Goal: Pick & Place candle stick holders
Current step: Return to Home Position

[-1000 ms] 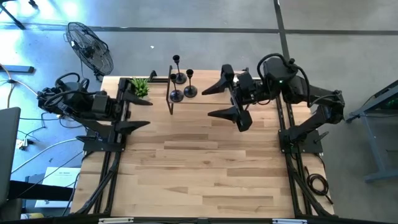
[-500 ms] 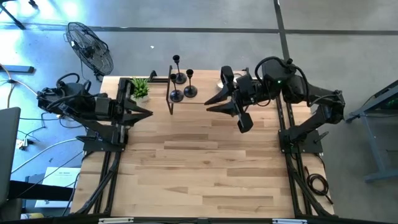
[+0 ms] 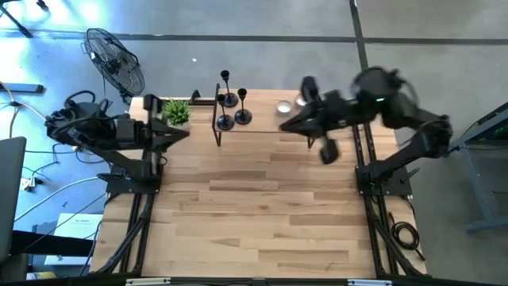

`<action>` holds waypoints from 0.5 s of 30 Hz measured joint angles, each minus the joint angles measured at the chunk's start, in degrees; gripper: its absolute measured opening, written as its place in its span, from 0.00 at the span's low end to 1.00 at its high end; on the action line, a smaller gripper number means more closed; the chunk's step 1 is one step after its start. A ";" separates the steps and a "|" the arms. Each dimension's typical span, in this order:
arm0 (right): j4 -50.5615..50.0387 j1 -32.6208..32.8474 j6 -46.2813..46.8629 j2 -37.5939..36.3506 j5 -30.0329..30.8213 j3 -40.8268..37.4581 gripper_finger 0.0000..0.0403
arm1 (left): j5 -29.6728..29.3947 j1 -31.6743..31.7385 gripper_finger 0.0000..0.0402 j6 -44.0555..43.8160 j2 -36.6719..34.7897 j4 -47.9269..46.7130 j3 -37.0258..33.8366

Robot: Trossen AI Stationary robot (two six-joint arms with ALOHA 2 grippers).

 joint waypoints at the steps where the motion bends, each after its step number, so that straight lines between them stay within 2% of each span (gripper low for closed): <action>1: -1.14 0.00 -0.47 -1.14 -0.12 0.02 0.01 | -0.86 0.00 0.00 0.56 -0.69 -1.06 0.01; 6: -9.27 0.01 -6.62 -6.88 -0.23 0.04 0.00 | -9.47 -0.02 0.00 4.40 -5.44 -9.23 -0.01; 9: -14.52 -0.04 -9.84 -10.53 0.01 0.04 0.00 | -13.80 -0.01 0.00 2.76 -9.94 -14.19 -0.01; 15: -24.21 -0.04 -11.03 -16.45 -0.21 -0.50 0.00 | -12.56 -0.02 0.00 -9.94 -21.45 -23.06 0.05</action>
